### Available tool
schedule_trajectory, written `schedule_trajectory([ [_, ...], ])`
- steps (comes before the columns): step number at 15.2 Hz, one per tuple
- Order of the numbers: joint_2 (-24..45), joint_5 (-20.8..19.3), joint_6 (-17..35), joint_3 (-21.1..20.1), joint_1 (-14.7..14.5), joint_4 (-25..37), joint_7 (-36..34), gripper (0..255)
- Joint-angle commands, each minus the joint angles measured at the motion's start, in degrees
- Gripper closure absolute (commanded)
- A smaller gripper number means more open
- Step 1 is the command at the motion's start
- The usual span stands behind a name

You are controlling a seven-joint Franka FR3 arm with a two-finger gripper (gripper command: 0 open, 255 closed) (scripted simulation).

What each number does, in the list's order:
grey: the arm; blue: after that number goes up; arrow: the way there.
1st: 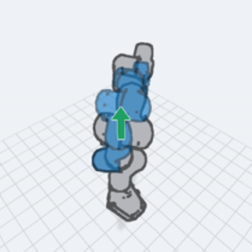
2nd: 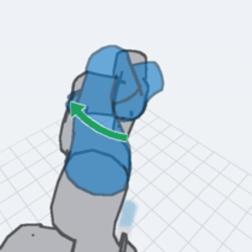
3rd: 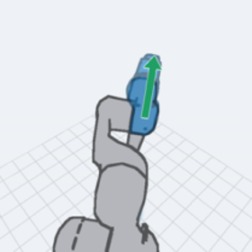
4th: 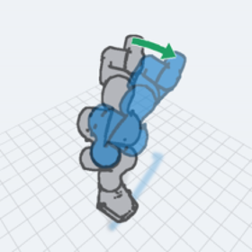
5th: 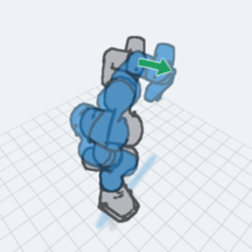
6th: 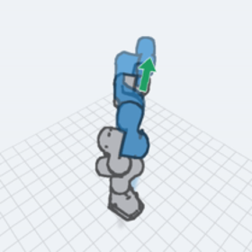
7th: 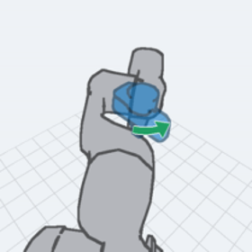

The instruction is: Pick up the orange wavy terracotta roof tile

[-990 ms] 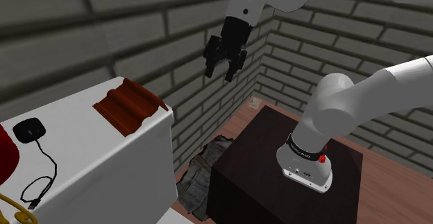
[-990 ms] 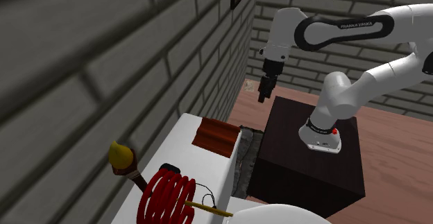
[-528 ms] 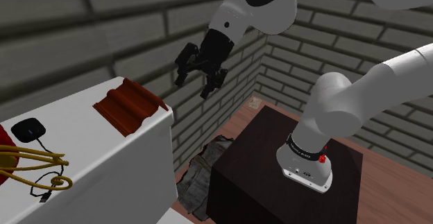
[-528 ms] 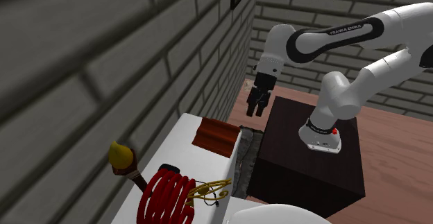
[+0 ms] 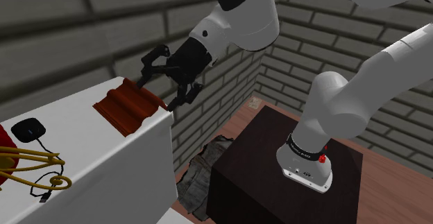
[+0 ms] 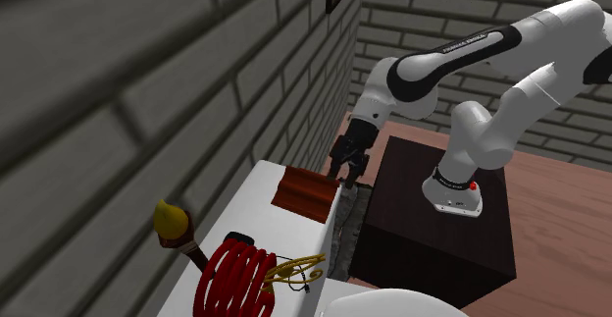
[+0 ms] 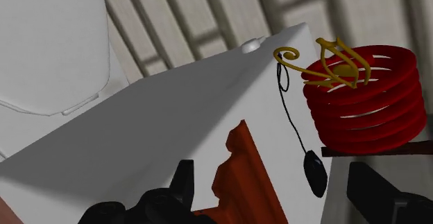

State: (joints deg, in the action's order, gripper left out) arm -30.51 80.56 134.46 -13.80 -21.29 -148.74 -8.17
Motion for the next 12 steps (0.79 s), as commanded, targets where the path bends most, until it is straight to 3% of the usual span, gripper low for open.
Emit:
schedule_trajectory([
  [1, 1.44, 2.92, 1.13, -0.17, -0.48, 0.04, 2.14, 0],
  [8, 4.05, 7.09, 2.55, -0.43, -1.00, -1.39, 7.66, 0],
  [9, 3.89, 7.11, 2.54, -0.42, -1.02, -1.56, 7.66, 255],
  [12, 4.06, 7.12, 2.53, -0.39, -0.99, -1.46, 7.77, 255],
])
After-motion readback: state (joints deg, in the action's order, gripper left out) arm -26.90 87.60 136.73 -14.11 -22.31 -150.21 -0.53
